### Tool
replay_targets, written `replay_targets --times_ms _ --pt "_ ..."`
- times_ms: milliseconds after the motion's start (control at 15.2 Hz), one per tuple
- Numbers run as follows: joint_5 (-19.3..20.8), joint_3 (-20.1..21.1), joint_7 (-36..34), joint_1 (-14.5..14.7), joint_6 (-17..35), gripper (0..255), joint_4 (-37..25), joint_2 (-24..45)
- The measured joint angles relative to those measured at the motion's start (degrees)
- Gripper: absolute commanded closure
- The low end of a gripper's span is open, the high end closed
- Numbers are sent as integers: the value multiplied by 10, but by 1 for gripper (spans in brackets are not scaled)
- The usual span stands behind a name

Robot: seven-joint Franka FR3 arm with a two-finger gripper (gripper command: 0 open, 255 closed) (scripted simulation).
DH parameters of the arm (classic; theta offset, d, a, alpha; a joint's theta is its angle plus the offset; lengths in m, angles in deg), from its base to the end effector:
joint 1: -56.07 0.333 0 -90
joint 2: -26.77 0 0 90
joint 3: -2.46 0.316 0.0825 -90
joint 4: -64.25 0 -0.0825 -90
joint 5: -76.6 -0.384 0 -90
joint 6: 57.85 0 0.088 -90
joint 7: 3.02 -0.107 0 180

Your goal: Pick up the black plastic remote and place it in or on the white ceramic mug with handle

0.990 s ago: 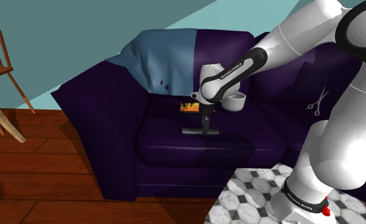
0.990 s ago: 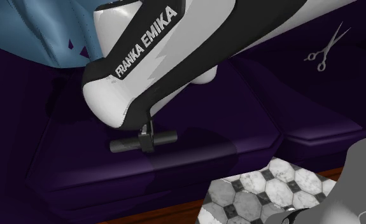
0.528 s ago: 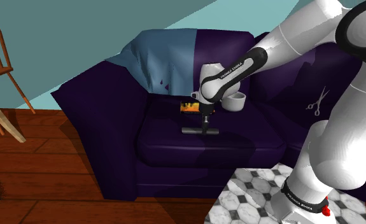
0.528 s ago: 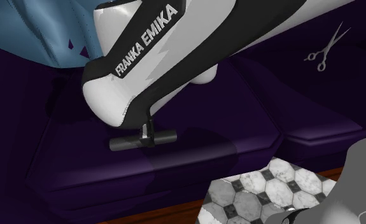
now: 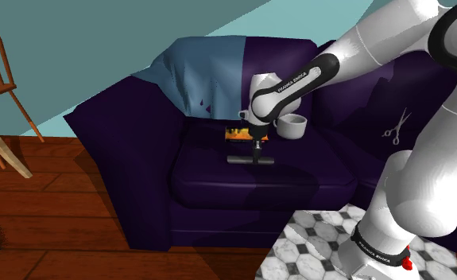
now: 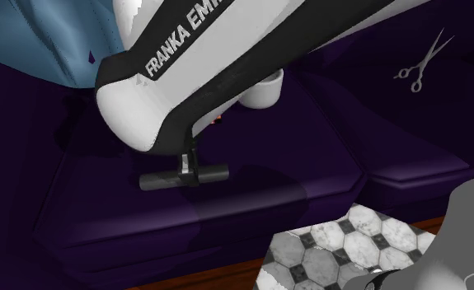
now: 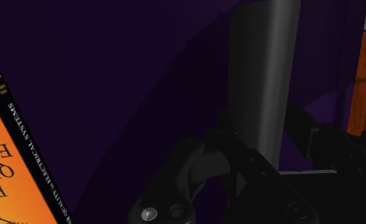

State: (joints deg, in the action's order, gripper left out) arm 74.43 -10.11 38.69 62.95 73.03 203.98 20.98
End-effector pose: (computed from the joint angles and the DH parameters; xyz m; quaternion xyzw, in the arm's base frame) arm 0.4640 -0.0449 0.3360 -0.9540 -0.2976 0.0157 0.0341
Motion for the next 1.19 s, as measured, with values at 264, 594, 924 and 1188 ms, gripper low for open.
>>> replay_targets --times_ms 264,594,924,1188 --pt "8 1 -6 -2 -34 255 -9 -25" --pt "13 2 -10 -3 -73 255 -28 -46" --pt "17 6 -18 -2 -113 255 -49 -65" --pt "19 7 -21 -2 -147 255 -73 -76"
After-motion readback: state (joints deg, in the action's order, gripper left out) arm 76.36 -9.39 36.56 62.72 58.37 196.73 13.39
